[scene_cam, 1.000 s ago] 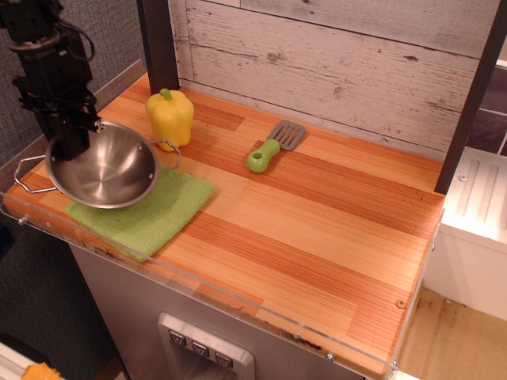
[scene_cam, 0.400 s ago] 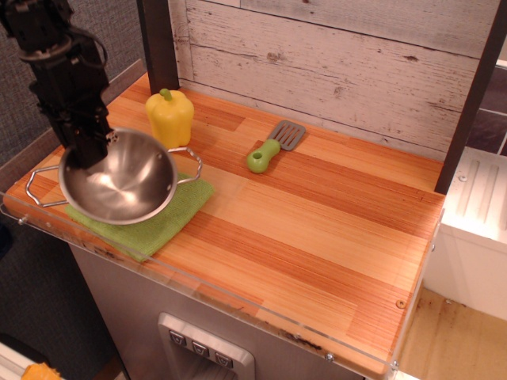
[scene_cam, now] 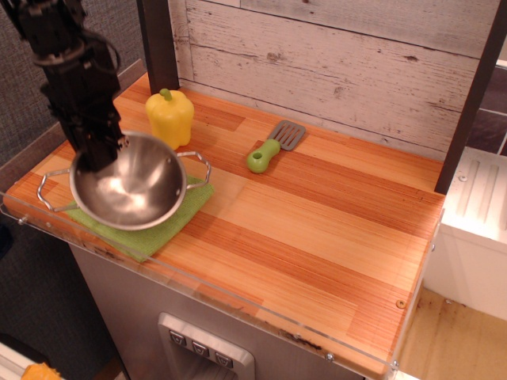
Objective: Place the pan over the green cloth.
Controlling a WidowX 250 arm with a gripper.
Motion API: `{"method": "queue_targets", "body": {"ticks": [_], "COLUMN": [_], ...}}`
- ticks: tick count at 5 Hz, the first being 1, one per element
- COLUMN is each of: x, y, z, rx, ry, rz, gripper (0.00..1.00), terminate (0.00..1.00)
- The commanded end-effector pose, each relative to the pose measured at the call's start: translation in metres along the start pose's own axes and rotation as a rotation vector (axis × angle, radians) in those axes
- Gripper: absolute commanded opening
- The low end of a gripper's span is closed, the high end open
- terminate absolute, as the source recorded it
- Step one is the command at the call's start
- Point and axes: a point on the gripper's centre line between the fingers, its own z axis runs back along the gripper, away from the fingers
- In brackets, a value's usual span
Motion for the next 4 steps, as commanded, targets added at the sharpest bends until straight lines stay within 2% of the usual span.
{"method": "queue_targets", "body": {"ticks": [1, 2, 3, 4], "x": [0.0075, 0.0075, 0.0078, 0.0076], "y": [0.0083, 0.0079, 0.0061, 0.0051], "z": [0.0008, -0.004, -0.0032, -0.0021], "rx": [0.023, 0.02, 0.029, 0.027], "ry": [-0.022, -0.009, 0.004, 0.0], "rz": [0.02, 0.022, 0.025, 0.027], "gripper": [0.0, 0.0, 1.0, 1.0], "terminate": [0.0, 0.0, 0.0, 0.0]}}
